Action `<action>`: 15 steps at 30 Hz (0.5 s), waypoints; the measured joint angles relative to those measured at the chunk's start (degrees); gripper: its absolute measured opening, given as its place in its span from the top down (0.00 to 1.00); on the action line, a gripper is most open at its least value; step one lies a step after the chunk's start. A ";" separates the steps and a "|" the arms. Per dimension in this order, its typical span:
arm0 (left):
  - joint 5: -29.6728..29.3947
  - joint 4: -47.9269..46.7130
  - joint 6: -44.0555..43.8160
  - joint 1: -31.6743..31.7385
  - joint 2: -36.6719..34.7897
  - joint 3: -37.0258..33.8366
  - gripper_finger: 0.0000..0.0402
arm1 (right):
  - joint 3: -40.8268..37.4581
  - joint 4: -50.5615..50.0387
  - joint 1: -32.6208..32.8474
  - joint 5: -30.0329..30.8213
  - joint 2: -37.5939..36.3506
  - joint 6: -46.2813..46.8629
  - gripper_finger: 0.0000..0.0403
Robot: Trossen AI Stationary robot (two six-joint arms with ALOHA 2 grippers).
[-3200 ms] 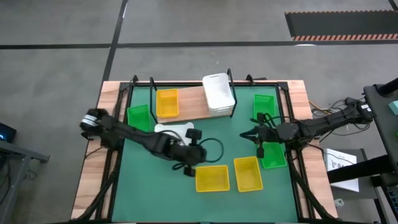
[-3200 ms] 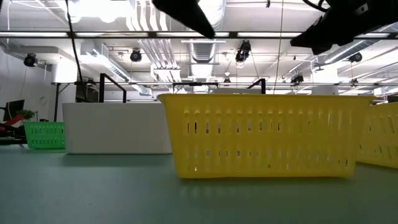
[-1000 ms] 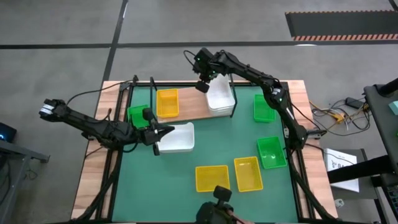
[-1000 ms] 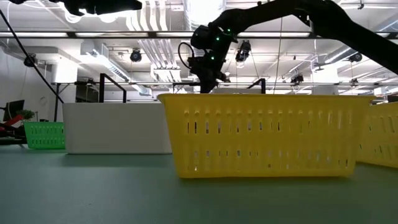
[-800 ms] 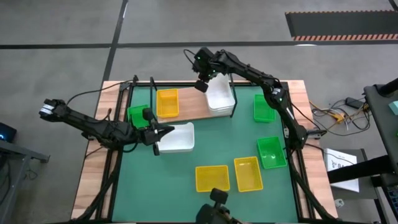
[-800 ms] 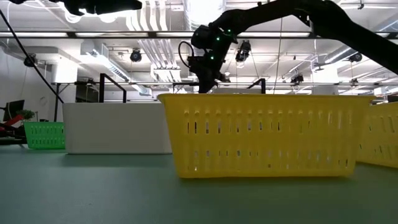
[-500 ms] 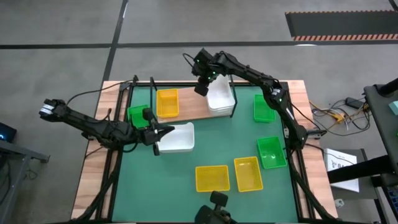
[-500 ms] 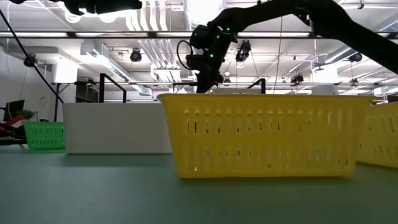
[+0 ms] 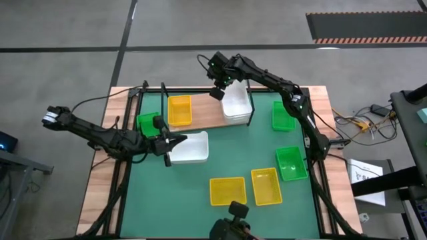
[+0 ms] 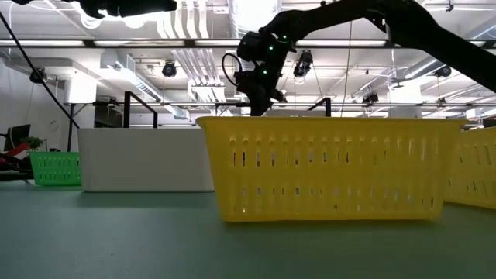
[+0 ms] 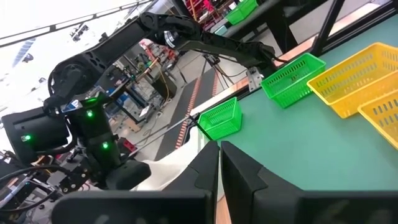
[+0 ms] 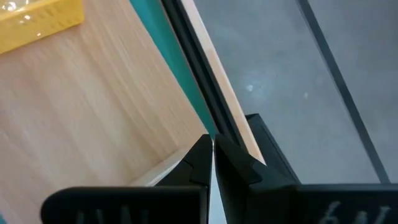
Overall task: Stack baskets on shelf by color
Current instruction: Stack the bottom white bin on the white bin on the shelf
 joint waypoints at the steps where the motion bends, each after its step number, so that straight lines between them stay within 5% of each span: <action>1: 0.00 0.00 0.00 0.00 0.00 -0.02 1.00 | 0.00 0.33 -0.02 0.01 0.00 0.00 0.97; 11: -0.01 0.04 0.00 0.00 -0.01 -0.02 1.00 | 0.00 1.18 0.59 -1.29 -0.10 -1.00 0.97; 15: 0.01 0.02 0.00 0.00 0.17 0.00 1.00 | -0.09 0.97 1.42 -6.65 -2.35 -0.42 0.97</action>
